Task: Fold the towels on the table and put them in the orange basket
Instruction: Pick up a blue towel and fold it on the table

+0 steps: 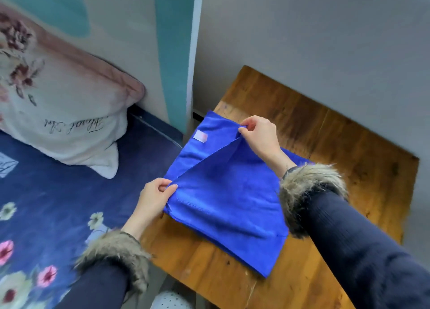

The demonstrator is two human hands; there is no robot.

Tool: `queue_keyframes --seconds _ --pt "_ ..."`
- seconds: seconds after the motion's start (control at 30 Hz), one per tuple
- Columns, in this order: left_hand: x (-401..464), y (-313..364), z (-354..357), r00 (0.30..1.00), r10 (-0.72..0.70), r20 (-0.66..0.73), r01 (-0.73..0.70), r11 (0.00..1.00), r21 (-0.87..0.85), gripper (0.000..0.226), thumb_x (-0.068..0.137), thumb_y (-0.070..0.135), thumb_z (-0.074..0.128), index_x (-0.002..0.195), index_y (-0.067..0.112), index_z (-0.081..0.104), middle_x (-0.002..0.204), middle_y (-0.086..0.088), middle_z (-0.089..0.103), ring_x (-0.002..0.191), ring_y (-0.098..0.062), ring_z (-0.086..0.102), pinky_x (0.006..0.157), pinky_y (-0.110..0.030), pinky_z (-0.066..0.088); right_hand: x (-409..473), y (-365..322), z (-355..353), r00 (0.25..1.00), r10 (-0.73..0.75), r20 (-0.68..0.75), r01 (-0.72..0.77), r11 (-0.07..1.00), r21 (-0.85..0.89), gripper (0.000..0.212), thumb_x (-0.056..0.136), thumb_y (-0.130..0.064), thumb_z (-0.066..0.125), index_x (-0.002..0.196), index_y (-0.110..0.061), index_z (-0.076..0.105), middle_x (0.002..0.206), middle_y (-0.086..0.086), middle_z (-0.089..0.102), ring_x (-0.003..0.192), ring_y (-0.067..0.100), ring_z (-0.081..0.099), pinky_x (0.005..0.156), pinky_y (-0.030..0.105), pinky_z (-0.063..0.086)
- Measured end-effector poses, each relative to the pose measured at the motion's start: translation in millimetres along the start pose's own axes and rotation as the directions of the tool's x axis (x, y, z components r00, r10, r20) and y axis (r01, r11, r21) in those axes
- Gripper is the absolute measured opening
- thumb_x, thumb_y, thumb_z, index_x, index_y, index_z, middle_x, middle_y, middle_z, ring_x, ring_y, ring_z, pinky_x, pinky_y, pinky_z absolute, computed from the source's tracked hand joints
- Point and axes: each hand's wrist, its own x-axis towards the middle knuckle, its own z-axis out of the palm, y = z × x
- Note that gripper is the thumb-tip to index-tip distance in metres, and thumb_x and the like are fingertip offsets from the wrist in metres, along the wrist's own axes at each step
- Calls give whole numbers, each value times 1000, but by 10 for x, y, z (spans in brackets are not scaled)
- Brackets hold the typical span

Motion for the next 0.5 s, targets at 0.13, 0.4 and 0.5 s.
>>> queue_keyframes --seconds 0.13,0.4,0.5 --pt "253 -256 2 995 -44 -86 52 995 82 14 86 16 63 97 9 68 86 -3 66 84 -19 59 70 -21 37 288 -58 291 969 -83 233 157 935 -319 30 82 1 39 104 2 61 107 17 56 101 35 52 88 37 44" --pt "405 -539 50 985 41 -167 15 947 321 15 85 26 66 85 11 66 100 -4 50 97 -22 41 89 -33 38 734 -140 627 914 -244 324 406 572 -713 21 87 -2 43 102 0 58 112 16 49 104 33 43 69 38 30" --pt "459 -586 56 994 19 -105 19 937 349 14 87 29 64 83 15 62 122 -2 46 116 -25 38 94 -38 31 921 -151 755 855 -311 415 518 476 -710 21 88 -9 47 106 -2 57 122 12 47 116 30 39 77 39 34"
